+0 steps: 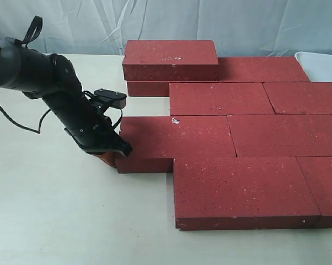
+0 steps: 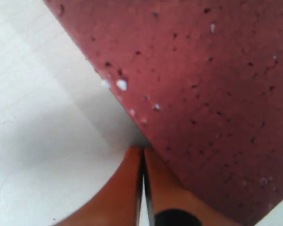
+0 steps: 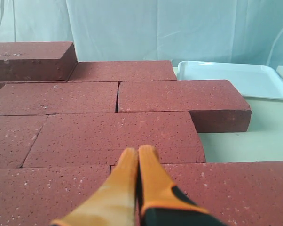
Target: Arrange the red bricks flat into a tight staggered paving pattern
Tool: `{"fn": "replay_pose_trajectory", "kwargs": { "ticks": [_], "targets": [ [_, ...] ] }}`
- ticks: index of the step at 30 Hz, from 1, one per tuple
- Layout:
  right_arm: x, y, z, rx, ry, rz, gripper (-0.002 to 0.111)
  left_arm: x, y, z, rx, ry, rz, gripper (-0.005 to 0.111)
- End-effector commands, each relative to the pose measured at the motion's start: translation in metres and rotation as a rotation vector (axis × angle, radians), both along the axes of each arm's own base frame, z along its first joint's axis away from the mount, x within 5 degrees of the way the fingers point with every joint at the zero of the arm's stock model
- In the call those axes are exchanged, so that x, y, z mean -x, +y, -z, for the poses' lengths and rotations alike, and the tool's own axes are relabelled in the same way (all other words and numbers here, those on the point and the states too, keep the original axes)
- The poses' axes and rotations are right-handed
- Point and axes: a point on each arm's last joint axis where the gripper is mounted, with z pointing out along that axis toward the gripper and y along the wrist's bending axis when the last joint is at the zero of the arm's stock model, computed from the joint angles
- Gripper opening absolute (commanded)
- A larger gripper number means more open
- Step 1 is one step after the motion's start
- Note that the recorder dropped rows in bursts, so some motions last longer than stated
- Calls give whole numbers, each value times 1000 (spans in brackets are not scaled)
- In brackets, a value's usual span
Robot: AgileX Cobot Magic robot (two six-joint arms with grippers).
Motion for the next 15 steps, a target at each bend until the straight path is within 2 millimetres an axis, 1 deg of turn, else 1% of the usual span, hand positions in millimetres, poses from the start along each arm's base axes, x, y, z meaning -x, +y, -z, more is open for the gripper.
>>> {"fn": "replay_pose_trajectory", "kwargs": {
  "ticks": [1, 2, 3, 4, 6, 8, 9, 11, 13, 15],
  "targets": [
    [0, 0, -1, 0, -14, 6, -1, 4, -8, 1, -12, 18, -31, 34],
    [0, 0, -1, 0, -14, 6, -1, 4, -7, 2, -24, 20, -32, 45],
    [0, 0, -1, 0, -14, 6, -1, 6, -6, 1, -41, 36, -23, 62],
    [0, 0, -1, 0, -14, 6, -1, 8, -4, -2, -48, 50, -13, 71],
    [0, 0, -1, 0, -14, 6, -1, 10, -2, -8, -49, 68, -21, 71],
    [0, 0, -1, 0, -14, 6, -1, 11, 2, -19, -65, 49, -3, 71],
    [0, 0, -1, 0, -14, 6, -1, 8, 9, -28, -105, 17, -28, 71],
    [0, 0, -1, 0, -14, 6, -1, -1, 26, -36, -212, -62, -62, 71],
    [0, 0, -1, 0, -14, 6, -1, -6, 42, -38, -303, -99, -90, 71],
    [0, 0, -1, 0, -14, 6, -1, -9, 52, -38, -350, -107, -113, 66]
  ]
}}
